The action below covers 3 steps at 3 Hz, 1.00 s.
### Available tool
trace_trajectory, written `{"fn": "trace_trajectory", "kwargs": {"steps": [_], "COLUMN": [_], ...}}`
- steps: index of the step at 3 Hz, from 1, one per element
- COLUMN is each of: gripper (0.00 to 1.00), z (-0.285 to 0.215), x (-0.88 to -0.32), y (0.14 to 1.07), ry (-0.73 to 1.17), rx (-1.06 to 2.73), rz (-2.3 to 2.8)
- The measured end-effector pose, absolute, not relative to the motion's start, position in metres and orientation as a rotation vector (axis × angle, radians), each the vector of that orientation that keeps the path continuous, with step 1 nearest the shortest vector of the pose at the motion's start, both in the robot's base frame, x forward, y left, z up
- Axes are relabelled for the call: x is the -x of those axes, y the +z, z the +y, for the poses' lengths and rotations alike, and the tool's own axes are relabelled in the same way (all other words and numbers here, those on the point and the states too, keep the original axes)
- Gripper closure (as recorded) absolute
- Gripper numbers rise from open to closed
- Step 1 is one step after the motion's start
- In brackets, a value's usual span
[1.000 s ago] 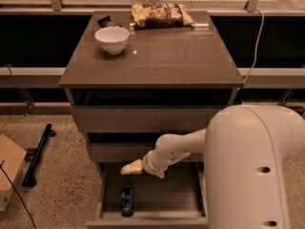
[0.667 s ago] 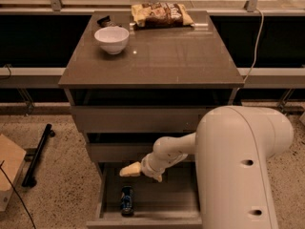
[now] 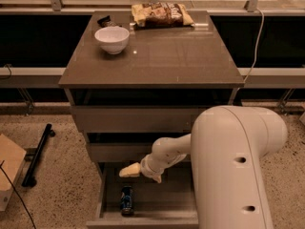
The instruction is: Pick pepsi can from bottom drawer and place on counter
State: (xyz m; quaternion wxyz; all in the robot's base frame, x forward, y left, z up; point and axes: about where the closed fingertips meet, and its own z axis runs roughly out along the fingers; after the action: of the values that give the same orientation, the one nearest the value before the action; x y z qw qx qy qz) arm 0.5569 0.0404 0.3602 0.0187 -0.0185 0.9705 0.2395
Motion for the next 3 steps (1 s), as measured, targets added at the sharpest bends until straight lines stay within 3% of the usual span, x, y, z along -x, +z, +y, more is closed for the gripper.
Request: {"fn": "trace_trajectory", "kwargs": {"steps": [3], "gripper": [0.00], "z": [0.082], "x": [-0.552], "y": [0.274], "ry": [0.770], "rx": [-0.030], "rz": [3.106]}}
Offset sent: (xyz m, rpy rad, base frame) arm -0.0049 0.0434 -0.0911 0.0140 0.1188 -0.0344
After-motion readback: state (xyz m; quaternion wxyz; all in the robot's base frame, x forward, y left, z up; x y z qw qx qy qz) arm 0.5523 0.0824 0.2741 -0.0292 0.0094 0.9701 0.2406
